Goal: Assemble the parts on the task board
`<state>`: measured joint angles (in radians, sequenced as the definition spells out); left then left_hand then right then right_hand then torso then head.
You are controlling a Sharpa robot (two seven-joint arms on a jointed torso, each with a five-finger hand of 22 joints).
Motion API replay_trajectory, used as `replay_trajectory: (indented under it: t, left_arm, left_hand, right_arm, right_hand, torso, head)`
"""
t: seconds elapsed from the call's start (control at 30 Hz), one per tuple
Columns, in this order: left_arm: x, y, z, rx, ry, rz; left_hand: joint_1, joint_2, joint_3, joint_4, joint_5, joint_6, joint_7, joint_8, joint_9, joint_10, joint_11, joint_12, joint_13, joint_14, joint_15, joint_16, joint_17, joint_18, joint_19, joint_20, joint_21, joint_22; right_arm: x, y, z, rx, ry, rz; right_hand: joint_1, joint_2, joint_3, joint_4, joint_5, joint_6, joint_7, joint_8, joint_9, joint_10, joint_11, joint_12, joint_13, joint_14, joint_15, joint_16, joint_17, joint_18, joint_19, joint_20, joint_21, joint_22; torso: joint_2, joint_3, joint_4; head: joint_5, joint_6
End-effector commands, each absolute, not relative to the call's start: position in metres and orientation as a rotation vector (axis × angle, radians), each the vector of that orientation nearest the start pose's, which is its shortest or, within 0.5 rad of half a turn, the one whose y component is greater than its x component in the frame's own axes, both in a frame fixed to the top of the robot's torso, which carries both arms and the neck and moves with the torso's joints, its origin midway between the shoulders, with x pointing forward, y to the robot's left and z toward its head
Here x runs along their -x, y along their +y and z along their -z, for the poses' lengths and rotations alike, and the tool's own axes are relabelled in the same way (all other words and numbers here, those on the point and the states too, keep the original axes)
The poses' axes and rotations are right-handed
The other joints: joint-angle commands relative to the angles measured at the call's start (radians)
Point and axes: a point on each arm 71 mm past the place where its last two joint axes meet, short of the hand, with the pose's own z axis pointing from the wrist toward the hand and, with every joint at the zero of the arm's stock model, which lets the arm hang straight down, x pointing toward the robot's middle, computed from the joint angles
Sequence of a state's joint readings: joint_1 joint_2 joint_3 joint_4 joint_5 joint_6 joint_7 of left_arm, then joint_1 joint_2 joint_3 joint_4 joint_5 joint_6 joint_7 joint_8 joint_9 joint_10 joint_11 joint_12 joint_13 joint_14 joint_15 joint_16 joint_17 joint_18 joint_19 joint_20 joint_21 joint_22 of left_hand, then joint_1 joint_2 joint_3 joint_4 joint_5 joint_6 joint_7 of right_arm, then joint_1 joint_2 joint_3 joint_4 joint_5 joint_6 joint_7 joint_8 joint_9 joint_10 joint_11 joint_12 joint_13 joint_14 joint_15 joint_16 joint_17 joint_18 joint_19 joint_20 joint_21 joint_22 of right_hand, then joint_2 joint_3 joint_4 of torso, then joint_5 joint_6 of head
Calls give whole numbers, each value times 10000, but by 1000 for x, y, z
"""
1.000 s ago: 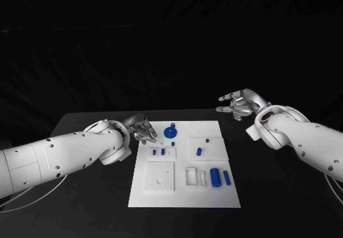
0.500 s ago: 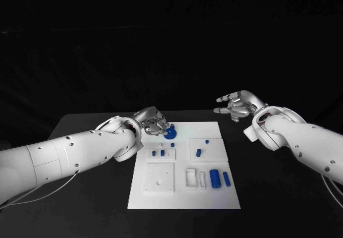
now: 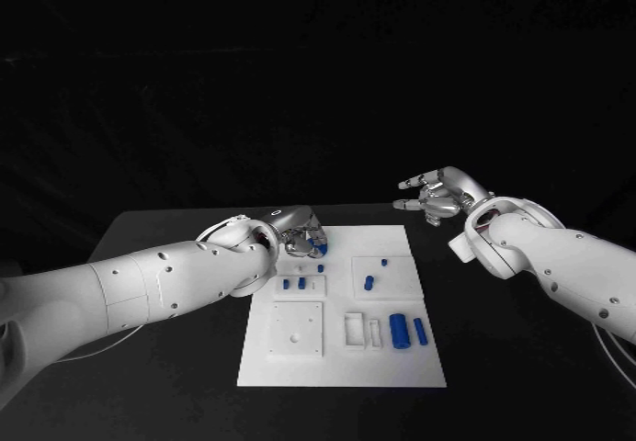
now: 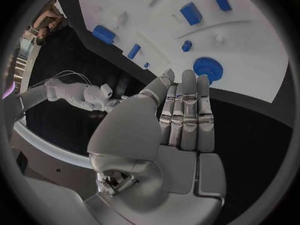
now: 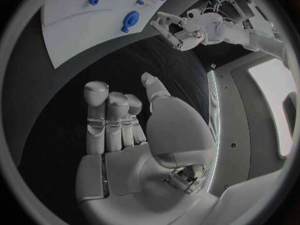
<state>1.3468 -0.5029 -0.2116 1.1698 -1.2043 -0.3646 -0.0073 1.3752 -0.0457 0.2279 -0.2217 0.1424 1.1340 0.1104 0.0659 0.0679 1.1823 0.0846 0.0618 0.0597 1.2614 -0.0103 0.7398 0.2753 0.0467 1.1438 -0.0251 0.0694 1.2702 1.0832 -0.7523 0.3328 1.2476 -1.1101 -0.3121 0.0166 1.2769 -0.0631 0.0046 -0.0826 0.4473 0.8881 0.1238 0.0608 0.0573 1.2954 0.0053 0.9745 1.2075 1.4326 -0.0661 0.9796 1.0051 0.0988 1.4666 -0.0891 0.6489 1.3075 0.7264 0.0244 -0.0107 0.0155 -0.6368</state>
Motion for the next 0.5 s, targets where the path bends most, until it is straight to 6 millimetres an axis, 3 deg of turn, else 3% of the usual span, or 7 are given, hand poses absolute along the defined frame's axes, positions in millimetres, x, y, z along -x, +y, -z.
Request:
replay_trajectory:
  t: [0.03, 0.17, 0.23, 0.5]
  left_arm:
    - [-548, 120, 184, -2152, 17201, 7125]
    - [-550, 117, 188, -2758, 17387, 6943]
    - [-550, 116, 190, -3033, 17470, 6890]
    - [-551, 112, 195, -3585, 17624, 6815]
  left_hand:
    - [-29, -132, -30, 108, -80, -108, -13, -38, -10, -109, 4, -42, -10, 140, -3, 204, 87, 198, 170, -32, 3, -76]
    - [46, -206, -65, 166, -263, -181, -18, -41, -12, -269, 14, -43, -10, 52, -21, 529, 202, 189, 245, -45, -2, -112]
    - [88, -244, -117, 182, -587, -231, -76, -43, -12, -500, -2, -42, -14, 35, -78, 578, 204, 163, 256, -55, -12, -142]
    - [270, -223, -325, 398, -609, -277, -68, -38, -8, -589, 31, -43, -13, -12, -68, 1093, 213, 138, 414, -107, 16, -166]
  right_arm:
    - [-553, -258, 134, -3926, 14643, -8479]
    - [-553, -257, 134, -3920, 14601, -8491]
    - [-553, -256, 134, -3912, 14588, -8509]
    - [-552, -254, 133, -3877, 14498, -8570]
  right_hand:
    - [-56, 35, 75, -14, 20, 37, -26, -34, 3, -23, -9, -33, -14, 50, -13, -34, -6, 195, 508, 38, -58, 152]
    - [-54, 53, 96, -46, 12, 27, -25, -35, 2, -28, -9, -42, -20, 55, -15, -35, -7, 196, 508, 36, -57, 152]
    - [-59, 55, 99, -53, 8, 76, -29, -30, 5, -26, -12, -40, -20, 51, -15, -46, -15, 196, 506, 37, -62, 149]
    - [-79, 49, 127, -98, 7, 160, -34, -31, 8, -114, -16, -276, -179, -20, -13, -350, -270, 225, 466, 45, -509, -18]
  torso:
    - [5, -1, -9]
    - [13, 3, 13]
    - [13, 1, -3]
    - [19, -11, -24]
  head:
    - [-12, -26]
    - [-15, -29]
    - [-8, -35]
    - [-16, -60]
